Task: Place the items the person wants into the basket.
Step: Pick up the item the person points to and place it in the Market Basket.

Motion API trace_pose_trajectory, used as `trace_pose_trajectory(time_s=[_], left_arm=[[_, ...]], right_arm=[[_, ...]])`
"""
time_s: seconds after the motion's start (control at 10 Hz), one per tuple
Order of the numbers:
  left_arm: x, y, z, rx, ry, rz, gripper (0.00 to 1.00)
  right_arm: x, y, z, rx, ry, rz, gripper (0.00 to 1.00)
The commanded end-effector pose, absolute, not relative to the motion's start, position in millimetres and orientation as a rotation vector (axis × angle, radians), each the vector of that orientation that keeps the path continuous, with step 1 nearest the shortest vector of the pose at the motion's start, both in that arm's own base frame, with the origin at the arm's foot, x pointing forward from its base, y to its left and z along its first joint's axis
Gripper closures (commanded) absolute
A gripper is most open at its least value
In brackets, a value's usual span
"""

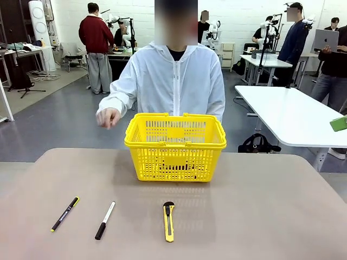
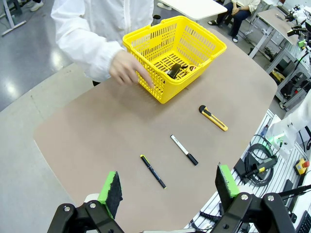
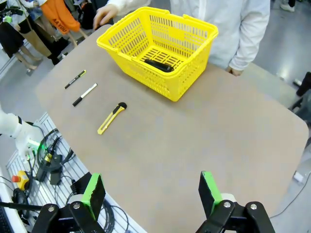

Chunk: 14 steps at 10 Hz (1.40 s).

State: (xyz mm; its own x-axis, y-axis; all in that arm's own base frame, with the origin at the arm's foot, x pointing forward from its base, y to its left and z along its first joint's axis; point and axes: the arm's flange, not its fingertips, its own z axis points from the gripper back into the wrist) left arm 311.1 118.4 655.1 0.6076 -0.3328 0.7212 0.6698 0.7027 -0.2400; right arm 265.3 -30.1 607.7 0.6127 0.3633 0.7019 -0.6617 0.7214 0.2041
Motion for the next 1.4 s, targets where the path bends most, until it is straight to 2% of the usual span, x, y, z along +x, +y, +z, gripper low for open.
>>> trace_pose_trajectory(time_s=[0.0, 0.7, 0.9, 1.0, 1.2, 1.3], left_arm=[[310, 119, 656, -0.538, -0.705, -0.623, 0.00], [311, 118, 655, -0.530, -0.700, -0.612, 0.00], [335, 48, 663, -0.448, -0.490, -0.760, 0.00], [344, -1, 650, -0.352, -0.340, -0.752, 0.00], [376, -75, 605, -0.233, -0.114, -0.588, 0.00], [383, -107, 573, -0.166, -0.051, -0.523, 0.00]], right_arm=[[266, -31, 605, 0.486, -0.684, 0.629, 0.00], [266, -31, 605, 0.486, -0.684, 0.629, 0.00], [266, -31, 605, 0.486, -0.684, 0.629, 0.00], [266, -31, 605, 0.486, -0.684, 0.629, 0.00], [266, -31, 605, 0.486, -0.684, 0.629, 0.00], [266, -31, 605, 0.486, -0.684, 0.629, 0.00]])
